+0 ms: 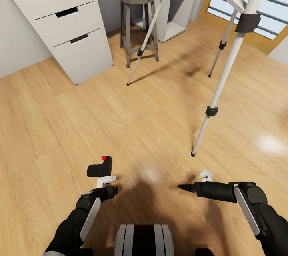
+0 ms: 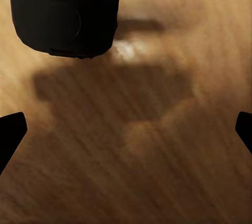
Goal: Attach the digital camera to the camera tripod in the bedroom.
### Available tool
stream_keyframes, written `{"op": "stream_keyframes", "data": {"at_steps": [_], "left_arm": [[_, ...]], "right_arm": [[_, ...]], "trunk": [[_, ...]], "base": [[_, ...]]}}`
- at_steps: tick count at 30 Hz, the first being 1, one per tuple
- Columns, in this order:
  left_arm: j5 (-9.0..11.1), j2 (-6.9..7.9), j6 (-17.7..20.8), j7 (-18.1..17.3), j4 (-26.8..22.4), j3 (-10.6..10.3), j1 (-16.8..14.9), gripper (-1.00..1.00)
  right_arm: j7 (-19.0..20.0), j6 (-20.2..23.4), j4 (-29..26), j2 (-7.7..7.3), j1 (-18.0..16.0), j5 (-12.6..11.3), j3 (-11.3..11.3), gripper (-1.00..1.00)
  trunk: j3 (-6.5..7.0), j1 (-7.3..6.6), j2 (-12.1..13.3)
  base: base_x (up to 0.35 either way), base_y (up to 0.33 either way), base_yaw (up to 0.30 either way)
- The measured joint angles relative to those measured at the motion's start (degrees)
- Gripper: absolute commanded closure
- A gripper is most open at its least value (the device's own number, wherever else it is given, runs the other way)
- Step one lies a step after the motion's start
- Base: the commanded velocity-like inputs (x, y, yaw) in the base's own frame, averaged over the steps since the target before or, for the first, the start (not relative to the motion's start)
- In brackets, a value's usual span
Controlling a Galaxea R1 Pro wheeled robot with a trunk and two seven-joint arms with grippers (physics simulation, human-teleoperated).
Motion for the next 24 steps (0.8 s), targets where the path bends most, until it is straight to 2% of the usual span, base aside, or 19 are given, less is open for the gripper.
{"op": "stream_keyframes", "data": {"at_steps": [20,24], "left_arm": [[0.0,0.11,-0.9,0.1,1.4,0.0,0.0,-1.00],[-0.2,0.22,-3.6,0.0,4.0,0.0,0.0,-1.00]], "right_arm": [[0.1,0.0,0.0,0.00,0.0,0.0,0.1,-1.00],[0.0,0.0,0.0,0.06,0.0,0.0,0.1,-1.00]], "trunk": [[0.00,0.00,0.0],[0.00,0.00,0.0]], "base": [[0.000,0.000,0.000],[0.000,0.000,0.000]]}}
